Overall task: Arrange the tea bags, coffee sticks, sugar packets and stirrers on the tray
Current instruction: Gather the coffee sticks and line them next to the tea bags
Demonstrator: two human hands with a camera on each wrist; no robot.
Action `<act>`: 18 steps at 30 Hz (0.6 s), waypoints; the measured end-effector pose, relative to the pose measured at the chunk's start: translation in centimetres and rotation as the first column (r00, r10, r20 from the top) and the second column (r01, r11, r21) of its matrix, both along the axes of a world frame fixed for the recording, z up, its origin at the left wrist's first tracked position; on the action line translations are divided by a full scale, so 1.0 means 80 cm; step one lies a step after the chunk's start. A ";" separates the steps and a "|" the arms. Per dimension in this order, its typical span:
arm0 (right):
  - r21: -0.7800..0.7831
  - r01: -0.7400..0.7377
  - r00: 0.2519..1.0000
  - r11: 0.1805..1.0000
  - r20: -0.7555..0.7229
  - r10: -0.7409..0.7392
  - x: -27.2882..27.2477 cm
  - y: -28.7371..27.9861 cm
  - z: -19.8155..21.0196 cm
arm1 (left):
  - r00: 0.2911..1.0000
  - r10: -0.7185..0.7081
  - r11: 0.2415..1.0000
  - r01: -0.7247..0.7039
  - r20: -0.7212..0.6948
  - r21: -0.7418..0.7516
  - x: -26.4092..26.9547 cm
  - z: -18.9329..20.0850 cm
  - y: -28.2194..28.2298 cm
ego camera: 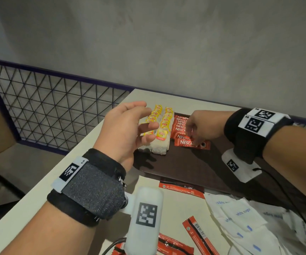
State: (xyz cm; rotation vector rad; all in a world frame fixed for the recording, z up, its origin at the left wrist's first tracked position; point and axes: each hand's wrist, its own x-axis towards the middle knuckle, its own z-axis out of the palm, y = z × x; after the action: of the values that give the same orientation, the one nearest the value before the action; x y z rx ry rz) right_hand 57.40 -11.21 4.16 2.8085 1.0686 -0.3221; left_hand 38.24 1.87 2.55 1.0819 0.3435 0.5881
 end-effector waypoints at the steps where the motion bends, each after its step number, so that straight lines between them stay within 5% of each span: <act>1: 0.001 -0.001 1.000 1.000 0.005 0.001 0.001 0.001 -0.001 | 1.000 0.002 1.000 -0.002 -0.002 0.000 0.000 0.000 0.000; 18: 0.024 -0.026 0.998 0.999 0.057 0.024 0.008 0.010 -0.017 | 1.000 -0.009 1.000 0.009 -0.024 -0.011 0.002 -0.004 0.002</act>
State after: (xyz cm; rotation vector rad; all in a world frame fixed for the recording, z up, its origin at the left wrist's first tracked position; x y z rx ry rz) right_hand 58.03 -10.42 2.83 2.8055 1.1020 -0.2264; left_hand 38.38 2.04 2.20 1.0801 0.3619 0.5654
